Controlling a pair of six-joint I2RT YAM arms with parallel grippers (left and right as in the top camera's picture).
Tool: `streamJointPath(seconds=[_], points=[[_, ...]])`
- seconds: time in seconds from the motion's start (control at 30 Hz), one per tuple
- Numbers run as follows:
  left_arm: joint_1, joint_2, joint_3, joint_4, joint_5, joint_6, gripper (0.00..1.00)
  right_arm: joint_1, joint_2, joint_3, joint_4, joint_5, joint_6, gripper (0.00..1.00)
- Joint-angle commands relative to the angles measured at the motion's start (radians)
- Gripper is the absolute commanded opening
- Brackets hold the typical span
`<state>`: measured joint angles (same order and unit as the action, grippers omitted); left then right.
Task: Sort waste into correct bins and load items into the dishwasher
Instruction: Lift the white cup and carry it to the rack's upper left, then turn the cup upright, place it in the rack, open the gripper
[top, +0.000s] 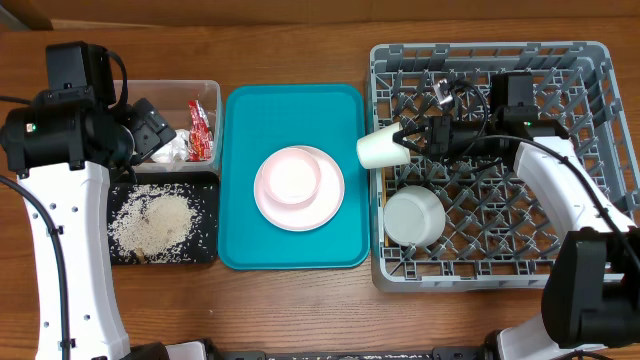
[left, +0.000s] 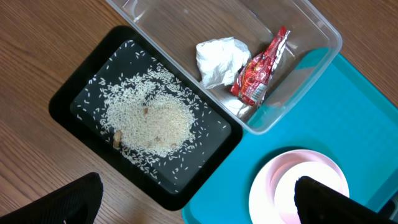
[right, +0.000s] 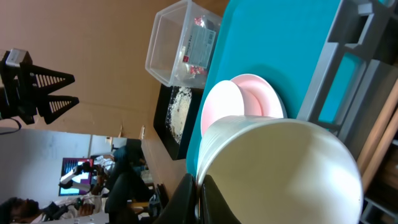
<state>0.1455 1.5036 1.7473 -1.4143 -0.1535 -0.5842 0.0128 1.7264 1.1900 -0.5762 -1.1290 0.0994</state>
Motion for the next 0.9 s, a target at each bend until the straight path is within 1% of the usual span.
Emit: streamJointPath(seconds=[0.0,0.07,0.17,0.5,0.87], points=[[-0.001,0.002,0.002,0.001,-0.003,0.012,1.00,-0.001,0.000,-0.005,0.037,-0.051,-0.022,0.04],[-0.001,0.002,0.002,0.001,-0.003,0.012,1.00,-0.001,0.002,-0.005,0.077,-0.084,-0.021,0.04],[-0.001,0.002,0.002,0.001,-0.003,0.012,1.00,-0.001,0.002,-0.005,0.093,-0.084,-0.021,0.04],[-0.001,0.002,0.002,0.001,-0.003,0.012,1.00,0.001,0.066,-0.005,0.154,-0.040,-0.021,0.04],[-0.001,0.002,0.002,0.001,-0.003,0.012,1.00,-0.019,0.097,-0.005,0.148,-0.012,-0.029,0.04]])
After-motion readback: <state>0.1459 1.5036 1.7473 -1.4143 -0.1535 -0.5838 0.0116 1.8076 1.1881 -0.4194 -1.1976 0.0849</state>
